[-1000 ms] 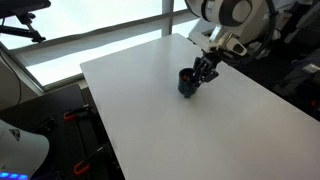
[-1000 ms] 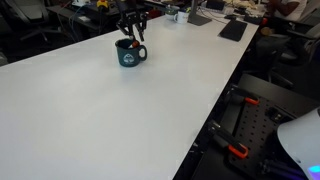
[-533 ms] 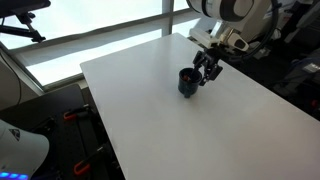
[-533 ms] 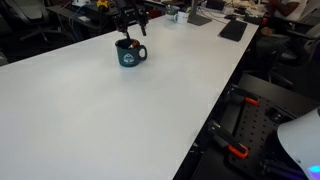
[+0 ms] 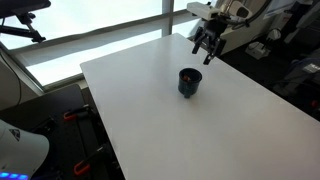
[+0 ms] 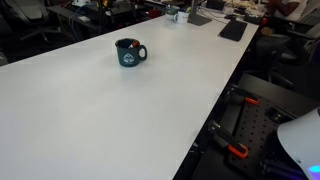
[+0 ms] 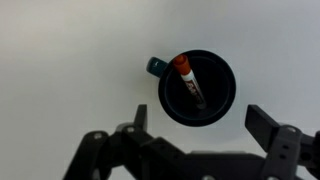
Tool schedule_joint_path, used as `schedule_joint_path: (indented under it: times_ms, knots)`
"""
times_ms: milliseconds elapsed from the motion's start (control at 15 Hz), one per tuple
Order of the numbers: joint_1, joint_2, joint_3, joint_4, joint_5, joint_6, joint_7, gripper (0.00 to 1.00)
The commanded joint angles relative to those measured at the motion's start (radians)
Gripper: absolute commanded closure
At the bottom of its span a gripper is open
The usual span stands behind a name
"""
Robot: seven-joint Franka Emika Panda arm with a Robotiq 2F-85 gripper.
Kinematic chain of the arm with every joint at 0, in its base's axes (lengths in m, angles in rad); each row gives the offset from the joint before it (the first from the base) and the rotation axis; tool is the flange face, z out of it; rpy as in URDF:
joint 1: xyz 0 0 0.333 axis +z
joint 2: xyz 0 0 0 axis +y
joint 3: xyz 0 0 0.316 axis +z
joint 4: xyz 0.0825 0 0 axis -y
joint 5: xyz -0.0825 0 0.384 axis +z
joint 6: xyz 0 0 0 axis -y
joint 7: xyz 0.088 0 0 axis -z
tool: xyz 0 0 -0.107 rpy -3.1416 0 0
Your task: Remove the marker from the cup and put it on the table
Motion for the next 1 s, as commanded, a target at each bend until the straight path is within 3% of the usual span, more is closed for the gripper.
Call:
schedule_joint_path:
  times_ms: [0, 933]
  knots:
    - [0.017, -0.024, 0.005, -0.027, 0.0, -0.009, -0.007, 0.0]
    - [0.001, 0.048, 0.003, 0.015, 0.025, -0.053, 0.011, 0.0]
